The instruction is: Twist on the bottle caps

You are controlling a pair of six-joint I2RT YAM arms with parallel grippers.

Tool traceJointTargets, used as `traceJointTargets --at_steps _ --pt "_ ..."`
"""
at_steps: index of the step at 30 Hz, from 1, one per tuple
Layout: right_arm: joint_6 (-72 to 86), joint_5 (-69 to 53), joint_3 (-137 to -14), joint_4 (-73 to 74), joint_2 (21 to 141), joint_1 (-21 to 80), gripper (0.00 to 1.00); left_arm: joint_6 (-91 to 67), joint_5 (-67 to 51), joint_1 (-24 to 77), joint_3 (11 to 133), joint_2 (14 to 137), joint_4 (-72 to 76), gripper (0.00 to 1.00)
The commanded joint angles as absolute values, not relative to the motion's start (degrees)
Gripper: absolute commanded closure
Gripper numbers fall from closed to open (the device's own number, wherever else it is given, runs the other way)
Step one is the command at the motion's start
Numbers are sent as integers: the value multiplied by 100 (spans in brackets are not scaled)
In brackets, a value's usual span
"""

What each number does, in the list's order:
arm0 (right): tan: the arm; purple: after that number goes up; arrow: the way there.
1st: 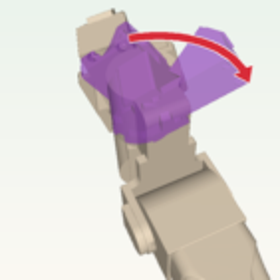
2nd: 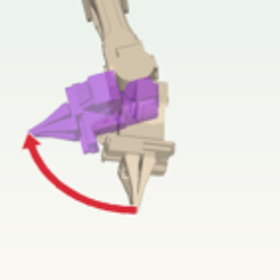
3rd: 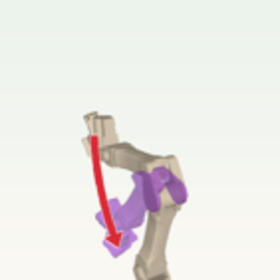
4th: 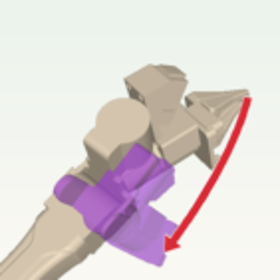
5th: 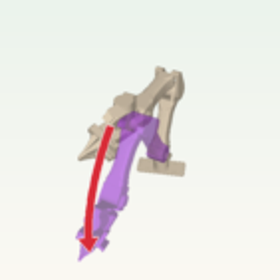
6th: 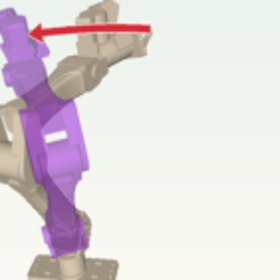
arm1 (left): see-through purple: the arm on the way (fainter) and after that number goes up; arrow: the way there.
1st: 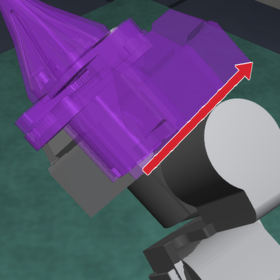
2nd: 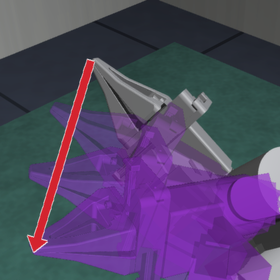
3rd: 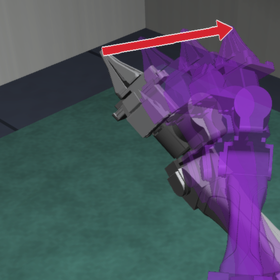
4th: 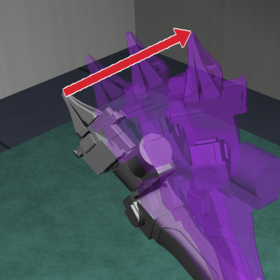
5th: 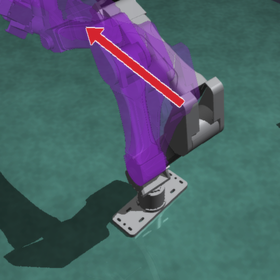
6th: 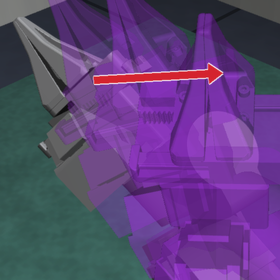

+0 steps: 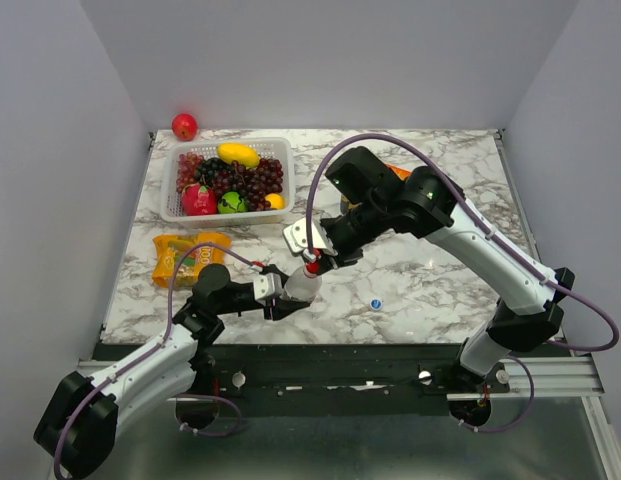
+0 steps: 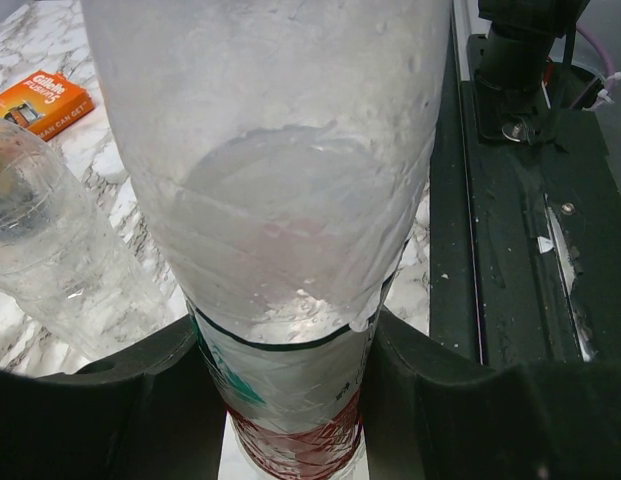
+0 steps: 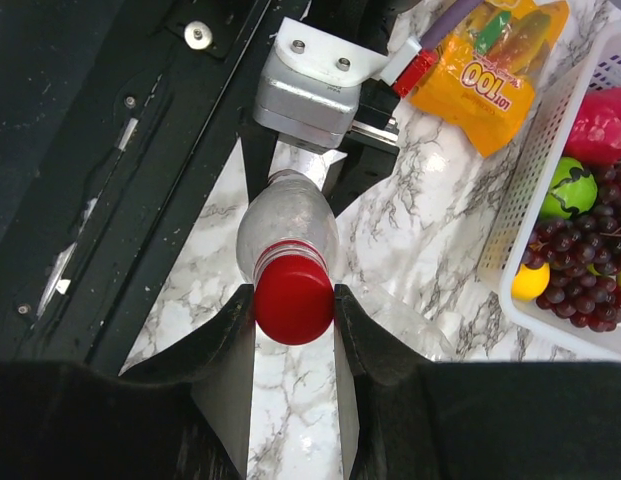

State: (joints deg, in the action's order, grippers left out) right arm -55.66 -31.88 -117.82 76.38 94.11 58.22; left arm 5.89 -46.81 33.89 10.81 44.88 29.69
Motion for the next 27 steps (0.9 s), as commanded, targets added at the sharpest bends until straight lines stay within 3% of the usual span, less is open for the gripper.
traceJointTargets --at_steps 1,11,18,27 --pt "-5573 -2936 -11637 8385 9475 5889 71 545 -4447 3454 1292 4272 3270 100" --pt "-5537 -2760 -11496 8192 9457 5880 71 589 -4421 3454 1512 4263 3243 100" --pt "-5080 -2496 -11004 7243 9141 5889 71 852 -4544 3463 1389 4017 3182 100" --pt "-5001 -2513 -11302 7224 9369 5880 71 1151 -4676 3463 1415 4016 2918 100"
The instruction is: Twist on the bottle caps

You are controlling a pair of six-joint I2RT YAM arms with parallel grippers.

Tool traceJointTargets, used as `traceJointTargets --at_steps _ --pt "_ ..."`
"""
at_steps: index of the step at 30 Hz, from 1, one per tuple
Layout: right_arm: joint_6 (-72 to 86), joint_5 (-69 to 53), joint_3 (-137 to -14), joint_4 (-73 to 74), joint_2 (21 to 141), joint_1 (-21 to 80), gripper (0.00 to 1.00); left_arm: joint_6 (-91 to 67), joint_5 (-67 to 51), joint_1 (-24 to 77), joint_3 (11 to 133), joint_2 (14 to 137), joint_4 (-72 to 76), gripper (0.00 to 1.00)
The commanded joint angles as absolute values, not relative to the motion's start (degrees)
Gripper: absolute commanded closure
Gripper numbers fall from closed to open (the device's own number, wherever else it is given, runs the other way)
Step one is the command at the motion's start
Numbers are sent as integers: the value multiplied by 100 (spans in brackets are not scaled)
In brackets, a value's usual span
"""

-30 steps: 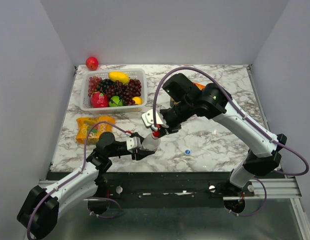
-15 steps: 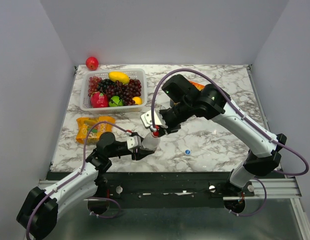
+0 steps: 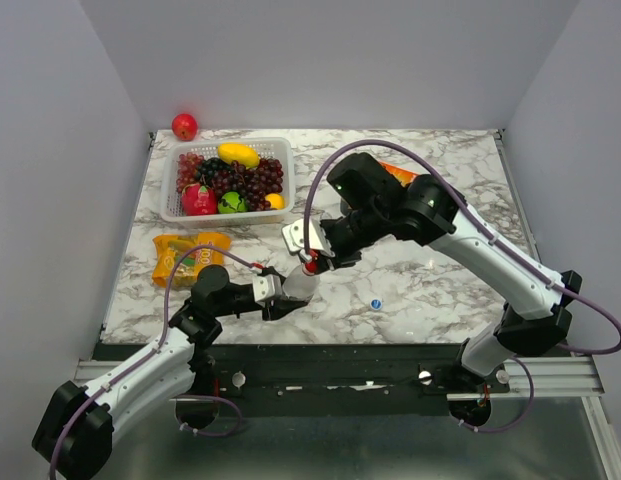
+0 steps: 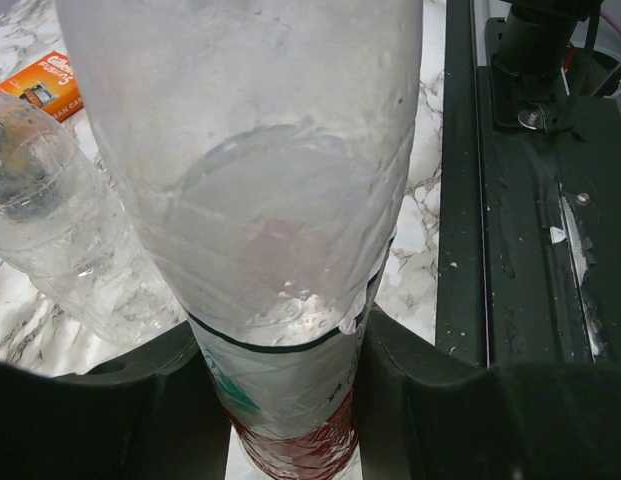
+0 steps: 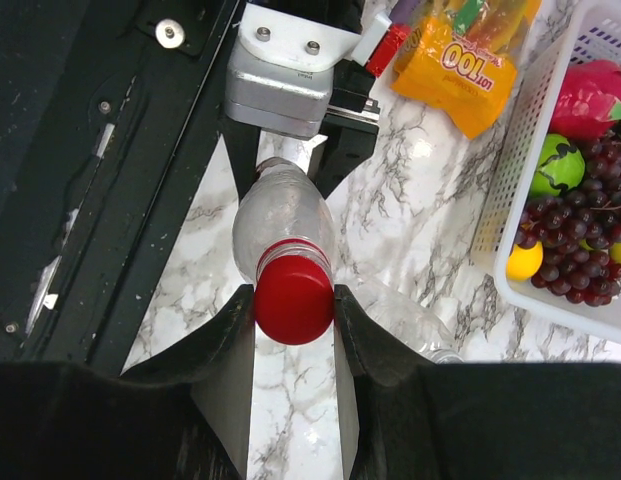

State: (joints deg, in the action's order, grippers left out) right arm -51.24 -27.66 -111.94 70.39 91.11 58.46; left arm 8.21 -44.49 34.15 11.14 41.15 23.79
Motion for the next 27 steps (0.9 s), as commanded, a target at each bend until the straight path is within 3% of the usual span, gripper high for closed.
traceJointTargets --at_steps 1,17,27 --pt "-5044 -2531 -11338 7242 9395 5880 71 1169 -4693 3454 1424 4008 2892 100" --pt "-5520 -2584 -11672 7945 9729 5880 70 1564 -4491 3463 1362 3806 2901 100" --pt "-5502 -2285 -11251 7209 9440 5889 69 1609 -4605 3463 1389 3841 2795 100"
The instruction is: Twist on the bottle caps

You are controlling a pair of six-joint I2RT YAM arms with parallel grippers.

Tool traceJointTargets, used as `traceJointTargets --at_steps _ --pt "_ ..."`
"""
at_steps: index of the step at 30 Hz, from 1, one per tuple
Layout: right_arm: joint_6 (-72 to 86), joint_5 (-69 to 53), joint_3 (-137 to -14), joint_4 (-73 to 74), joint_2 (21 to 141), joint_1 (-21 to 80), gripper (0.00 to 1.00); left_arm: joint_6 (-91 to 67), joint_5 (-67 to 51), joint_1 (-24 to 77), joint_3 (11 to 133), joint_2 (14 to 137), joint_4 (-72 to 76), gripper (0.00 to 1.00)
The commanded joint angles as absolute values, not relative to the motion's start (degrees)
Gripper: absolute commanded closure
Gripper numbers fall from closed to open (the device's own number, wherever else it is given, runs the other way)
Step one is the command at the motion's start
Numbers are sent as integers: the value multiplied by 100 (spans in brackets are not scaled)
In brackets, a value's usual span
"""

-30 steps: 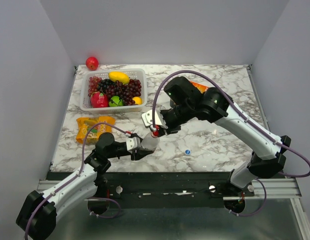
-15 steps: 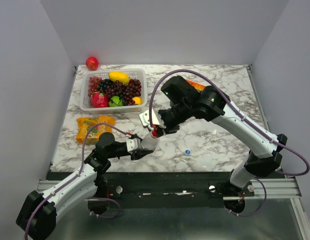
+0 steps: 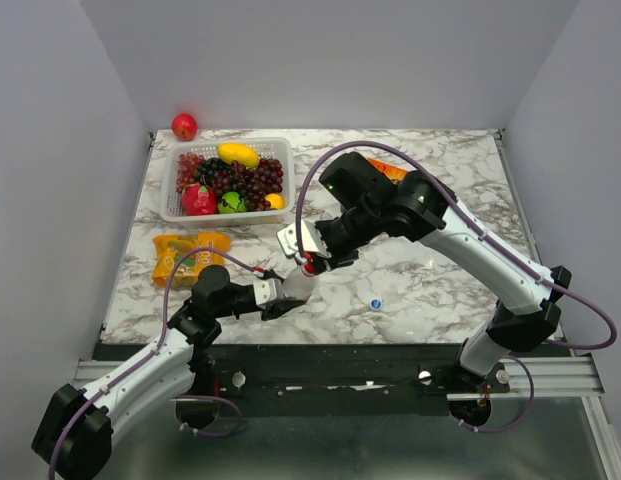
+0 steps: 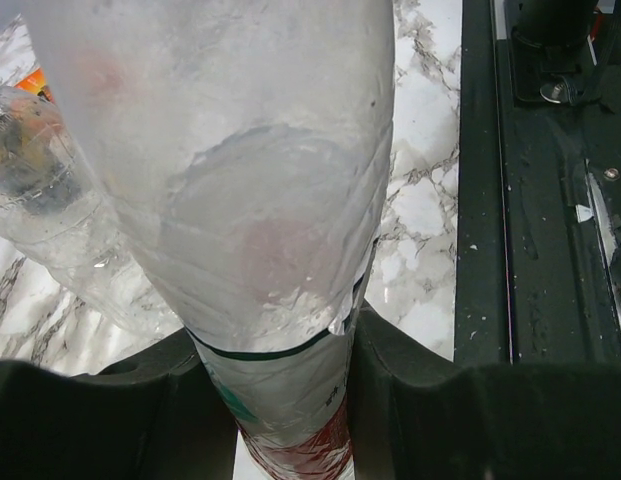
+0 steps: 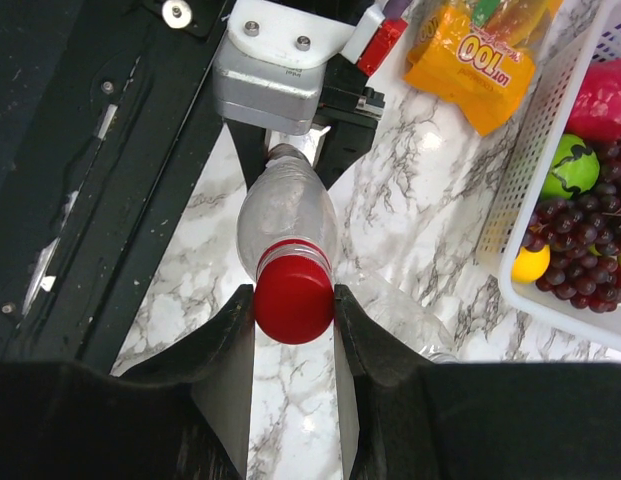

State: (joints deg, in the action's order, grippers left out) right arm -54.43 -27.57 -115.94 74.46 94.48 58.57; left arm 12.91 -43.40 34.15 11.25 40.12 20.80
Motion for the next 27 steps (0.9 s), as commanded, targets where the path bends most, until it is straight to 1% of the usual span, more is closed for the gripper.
traceJointTargets --at_steps 1,14,21,27 --pt "-5502 -2259 -11189 7146 9405 5880 69 1591 -4605 3463 1389 3850 2795 100" --pt "-5379 -2118 -11092 6688 9352 5880 69 1573 -4544 3463 1371 3876 2813 100" --pt "-5379 -2575 -11443 7347 9606 5862 69 1968 -4210 3463 1275 3753 2777 100" --pt "-5915 -2646 -11373 7479 9588 5871 68 2268 -4245 3463 1301 3736 2672 100"
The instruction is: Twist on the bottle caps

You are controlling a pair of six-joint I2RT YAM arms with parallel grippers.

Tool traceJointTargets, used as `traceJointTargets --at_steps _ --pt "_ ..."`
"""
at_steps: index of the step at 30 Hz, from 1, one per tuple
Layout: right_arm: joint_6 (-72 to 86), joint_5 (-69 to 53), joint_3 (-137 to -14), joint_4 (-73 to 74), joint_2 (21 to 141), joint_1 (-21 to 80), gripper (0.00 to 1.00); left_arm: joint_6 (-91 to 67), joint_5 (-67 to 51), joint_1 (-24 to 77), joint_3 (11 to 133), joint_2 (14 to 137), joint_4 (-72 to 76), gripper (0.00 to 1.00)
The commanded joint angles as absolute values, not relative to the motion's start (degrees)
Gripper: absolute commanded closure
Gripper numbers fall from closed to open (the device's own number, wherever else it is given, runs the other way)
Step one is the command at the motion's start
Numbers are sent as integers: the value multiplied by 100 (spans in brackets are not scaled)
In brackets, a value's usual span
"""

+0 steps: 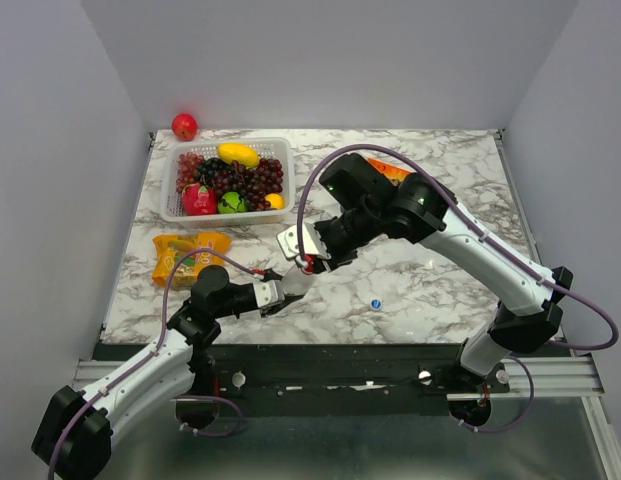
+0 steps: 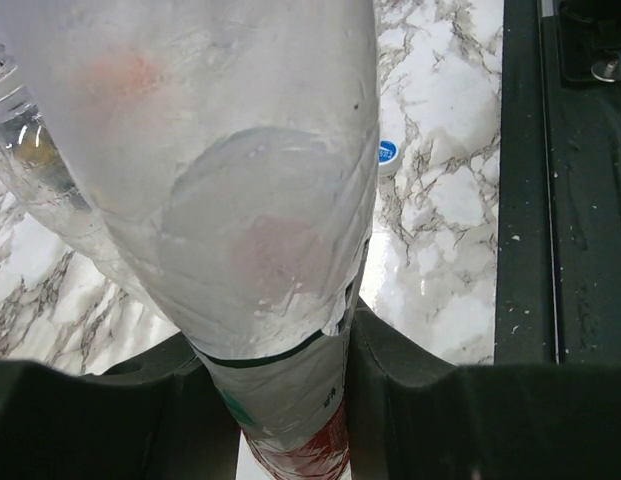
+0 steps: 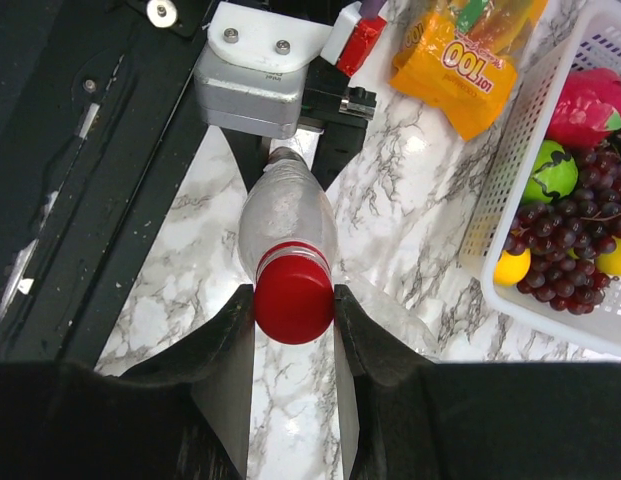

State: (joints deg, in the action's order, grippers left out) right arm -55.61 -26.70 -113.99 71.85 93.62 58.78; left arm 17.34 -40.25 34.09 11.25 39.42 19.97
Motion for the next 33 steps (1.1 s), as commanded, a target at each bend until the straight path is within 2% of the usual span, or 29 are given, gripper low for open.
traceJointTargets --at_steps 1,5,10,17,33 --pt "-5941 -2654 -11417 7566 9624 5862 68 2259 -4228 3463 1292 3718 2733 100" --pt "-5924 -2716 -11322 7594 9598 5862 68 2285 -4148 3463 1283 3718 2821 100" --pt "-5897 -2312 -10688 6697 9229 5854 67 2171 -4157 3463 1301 3726 2909 100" --pt "-5757 -2742 -11153 7435 9492 5854 68 1627 -3596 3463 1318 3823 3129 100" --pt "-5871 -2866 -11119 7718 9519 5792 68 1081 -3516 3463 1485 3973 3190 100"
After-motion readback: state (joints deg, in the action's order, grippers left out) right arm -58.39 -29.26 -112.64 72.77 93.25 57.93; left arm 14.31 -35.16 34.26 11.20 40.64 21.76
